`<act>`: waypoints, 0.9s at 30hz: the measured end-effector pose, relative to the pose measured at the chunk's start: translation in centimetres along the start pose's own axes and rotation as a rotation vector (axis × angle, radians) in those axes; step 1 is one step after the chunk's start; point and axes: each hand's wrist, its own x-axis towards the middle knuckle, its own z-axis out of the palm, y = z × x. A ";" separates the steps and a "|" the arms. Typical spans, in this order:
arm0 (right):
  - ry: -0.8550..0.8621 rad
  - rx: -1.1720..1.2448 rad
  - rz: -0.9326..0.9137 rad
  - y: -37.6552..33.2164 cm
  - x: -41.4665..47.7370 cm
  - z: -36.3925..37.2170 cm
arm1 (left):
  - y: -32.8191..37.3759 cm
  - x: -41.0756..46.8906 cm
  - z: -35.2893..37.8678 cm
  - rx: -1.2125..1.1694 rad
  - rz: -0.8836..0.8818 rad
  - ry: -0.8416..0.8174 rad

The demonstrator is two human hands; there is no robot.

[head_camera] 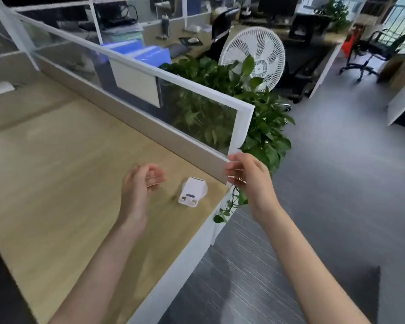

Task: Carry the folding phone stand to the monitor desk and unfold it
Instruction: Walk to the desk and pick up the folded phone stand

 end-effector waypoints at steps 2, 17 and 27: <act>-0.008 -0.001 0.067 2.2 3.4 0.2 | -1.8 2.9 0.7 0.008 -0.051 0.028; 0.156 -0.154 0.568 18.4 17.4 2.4 | -17.8 17.6 4.9 0.441 -0.500 -0.044; 0.157 -0.349 0.650 20.5 18.7 4.5 | -19.1 19.0 7.0 0.445 -0.682 -0.077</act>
